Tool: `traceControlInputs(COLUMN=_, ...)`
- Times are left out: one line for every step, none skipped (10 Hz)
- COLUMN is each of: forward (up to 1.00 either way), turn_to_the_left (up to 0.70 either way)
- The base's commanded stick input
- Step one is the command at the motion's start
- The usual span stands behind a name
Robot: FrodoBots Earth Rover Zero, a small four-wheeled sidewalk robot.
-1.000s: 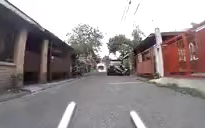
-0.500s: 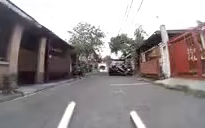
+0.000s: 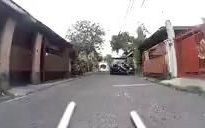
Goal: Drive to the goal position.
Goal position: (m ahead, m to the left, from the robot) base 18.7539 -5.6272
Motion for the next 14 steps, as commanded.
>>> traceControlInputs(forward=0.85, turn_to_the_left=0.00)
traceControlInputs(forward=0.85, turn_to_the_left=0.00)
traceControlInputs(forward=0.85, turn_to_the_left=0.00)
traceControlInputs(forward=0.85, turn_to_the_left=0.00)
traceControlInputs(forward=0.85, turn_to_the_left=0.00)
traceControlInputs(forward=0.85, turn_to_the_left=0.00)
traceControlInputs(forward=0.85, turn_to_the_left=0.00)
traceControlInputs(forward=0.85, turn_to_the_left=0.00)
traceControlInputs(forward=0.85, turn_to_the_left=0.00)
traceControlInputs(forward=0.85, turn_to_the_left=0.00)
traceControlInputs(forward=0.85, turn_to_the_left=0.00)
traceControlInputs(forward=0.85, turn_to_the_left=0.00)
traceControlInputs(forward=0.85, turn_to_the_left=0.00)
traceControlInputs(forward=0.85, turn_to_the_left=0.00)
